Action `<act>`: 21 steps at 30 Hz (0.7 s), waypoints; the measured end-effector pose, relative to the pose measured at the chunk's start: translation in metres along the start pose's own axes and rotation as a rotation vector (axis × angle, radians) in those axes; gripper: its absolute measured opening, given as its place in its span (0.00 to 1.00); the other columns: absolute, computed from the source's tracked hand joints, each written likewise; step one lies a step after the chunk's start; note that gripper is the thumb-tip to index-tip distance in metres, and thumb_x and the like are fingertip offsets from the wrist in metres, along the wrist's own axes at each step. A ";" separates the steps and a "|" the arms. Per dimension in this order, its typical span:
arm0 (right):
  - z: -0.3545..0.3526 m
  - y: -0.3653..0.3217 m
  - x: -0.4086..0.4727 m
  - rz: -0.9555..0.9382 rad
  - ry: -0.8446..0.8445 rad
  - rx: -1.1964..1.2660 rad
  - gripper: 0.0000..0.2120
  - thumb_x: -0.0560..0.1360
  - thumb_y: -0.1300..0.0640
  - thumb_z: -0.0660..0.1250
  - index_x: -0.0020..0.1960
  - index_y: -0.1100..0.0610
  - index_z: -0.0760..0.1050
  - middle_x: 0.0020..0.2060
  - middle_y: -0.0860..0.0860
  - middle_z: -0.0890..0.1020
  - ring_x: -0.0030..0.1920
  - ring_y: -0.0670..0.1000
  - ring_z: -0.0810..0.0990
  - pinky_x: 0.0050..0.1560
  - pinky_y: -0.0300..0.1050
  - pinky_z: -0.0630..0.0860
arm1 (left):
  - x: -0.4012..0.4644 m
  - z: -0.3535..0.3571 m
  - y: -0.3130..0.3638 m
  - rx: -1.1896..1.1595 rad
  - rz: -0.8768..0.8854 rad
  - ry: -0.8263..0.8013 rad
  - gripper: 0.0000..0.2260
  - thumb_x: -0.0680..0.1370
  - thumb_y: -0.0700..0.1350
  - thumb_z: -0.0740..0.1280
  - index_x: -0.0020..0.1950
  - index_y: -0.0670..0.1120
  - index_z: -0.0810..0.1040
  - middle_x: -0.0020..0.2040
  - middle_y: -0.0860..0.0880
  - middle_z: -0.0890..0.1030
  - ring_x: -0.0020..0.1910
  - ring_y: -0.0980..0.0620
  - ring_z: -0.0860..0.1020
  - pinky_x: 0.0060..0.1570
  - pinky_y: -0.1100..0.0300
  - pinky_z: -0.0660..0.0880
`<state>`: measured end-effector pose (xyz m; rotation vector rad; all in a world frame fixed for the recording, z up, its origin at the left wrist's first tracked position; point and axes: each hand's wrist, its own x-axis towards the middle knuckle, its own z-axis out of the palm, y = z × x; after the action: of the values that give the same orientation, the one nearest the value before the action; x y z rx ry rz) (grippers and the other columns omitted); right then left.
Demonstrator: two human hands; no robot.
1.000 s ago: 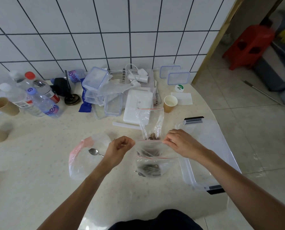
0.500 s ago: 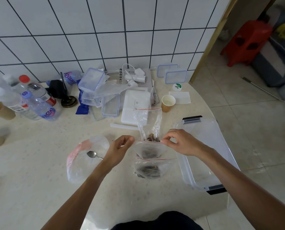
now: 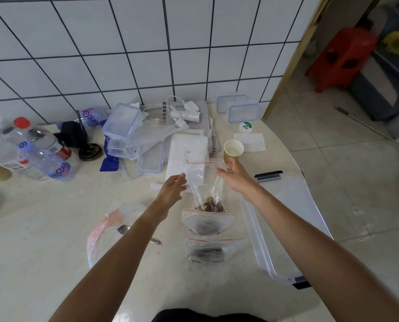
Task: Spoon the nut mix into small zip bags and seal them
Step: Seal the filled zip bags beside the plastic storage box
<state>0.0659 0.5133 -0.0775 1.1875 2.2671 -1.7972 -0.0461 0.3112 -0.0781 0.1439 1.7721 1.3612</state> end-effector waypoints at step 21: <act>-0.034 -0.017 -0.045 -0.175 0.004 -0.320 0.06 0.79 0.58 0.71 0.49 0.60 0.85 0.43 0.54 0.86 0.41 0.48 0.80 0.45 0.42 0.75 | -0.001 -0.006 -0.002 0.087 0.257 0.034 0.09 0.74 0.45 0.79 0.45 0.40 0.85 0.48 0.55 0.87 0.46 0.62 0.83 0.46 0.75 0.74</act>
<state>0.1029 0.5166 -0.0317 0.9657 2.6039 -1.3983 -0.0487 0.3055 -0.0785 0.4105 1.8909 1.4733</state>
